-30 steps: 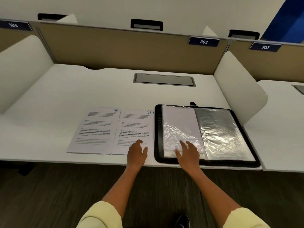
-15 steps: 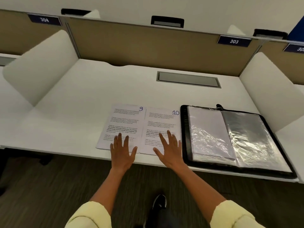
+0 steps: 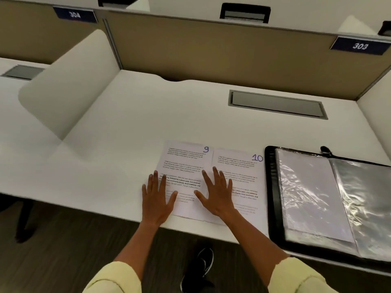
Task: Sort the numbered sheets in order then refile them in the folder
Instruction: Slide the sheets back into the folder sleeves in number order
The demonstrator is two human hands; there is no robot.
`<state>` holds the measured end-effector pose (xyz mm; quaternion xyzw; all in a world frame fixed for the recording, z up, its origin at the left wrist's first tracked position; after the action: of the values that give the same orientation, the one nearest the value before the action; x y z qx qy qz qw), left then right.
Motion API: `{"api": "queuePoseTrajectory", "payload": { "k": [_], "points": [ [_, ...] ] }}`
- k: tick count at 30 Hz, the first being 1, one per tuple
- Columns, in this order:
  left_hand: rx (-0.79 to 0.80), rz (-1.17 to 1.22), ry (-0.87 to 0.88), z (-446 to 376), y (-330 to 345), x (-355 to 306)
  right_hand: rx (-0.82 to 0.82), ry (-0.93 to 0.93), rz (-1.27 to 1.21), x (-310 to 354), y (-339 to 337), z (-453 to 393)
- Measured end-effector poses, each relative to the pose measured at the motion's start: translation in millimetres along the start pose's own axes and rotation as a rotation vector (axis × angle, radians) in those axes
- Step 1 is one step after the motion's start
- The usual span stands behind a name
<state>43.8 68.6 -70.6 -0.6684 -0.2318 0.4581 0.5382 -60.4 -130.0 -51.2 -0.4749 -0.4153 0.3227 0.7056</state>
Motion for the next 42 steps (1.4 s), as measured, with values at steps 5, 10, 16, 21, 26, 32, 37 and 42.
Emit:
{"api": "queuePoseTrajectory", "payload": {
  "k": [5, 10, 16, 21, 26, 32, 37, 42],
  "points": [
    [0.006, 0.007, 0.031, -20.5, 4.4, 3.9, 0.017, -0.009, 0.027, 5.5, 0.7, -35.9],
    [0.034, -0.102, 0.014, -22.1, 12.6, 6.3, 0.039, -0.024, 0.022, 4.0, -0.4, -69.2],
    [0.028, -0.105, 0.015, -22.6, 8.4, 4.8, 0.026, -0.004, 0.004, -1.3, -10.2, -101.7],
    [0.028, -0.086, 0.017, -22.8, 6.8, 4.9, 0.054, 0.002, -0.002, -4.2, -17.9, -122.0],
    [0.029, -0.068, 0.020, -22.9, 6.2, 3.6, 0.045, -0.002, -0.025, -8.2, -23.1, -132.0],
    [0.023, -0.070, 0.016, -22.6, 7.0, 3.8, -0.035, -0.010, -0.193, -10.3, -36.1, -139.6],
    [0.017, -0.079, 0.020, -23.4, 7.4, 4.4, -0.154, 0.074, -0.735, -9.7, -46.7, -130.7],
    [0.022, -0.059, 0.022, -22.1, 7.0, 5.2, -0.181, 0.352, -1.091, -18.0, -46.2, -112.2]
  ]
}}
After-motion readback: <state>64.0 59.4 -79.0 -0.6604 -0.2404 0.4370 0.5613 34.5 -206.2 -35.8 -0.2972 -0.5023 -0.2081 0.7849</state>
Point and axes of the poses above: each hand's wrist, its own z-axis away from the middle knuckle, its own y-axis out of the palm, x = y × z, the point moved 6 cm from there along -z, towards the middle knuckle, and after that the axes turned 2 degrees about z, right-handed, at the moved point
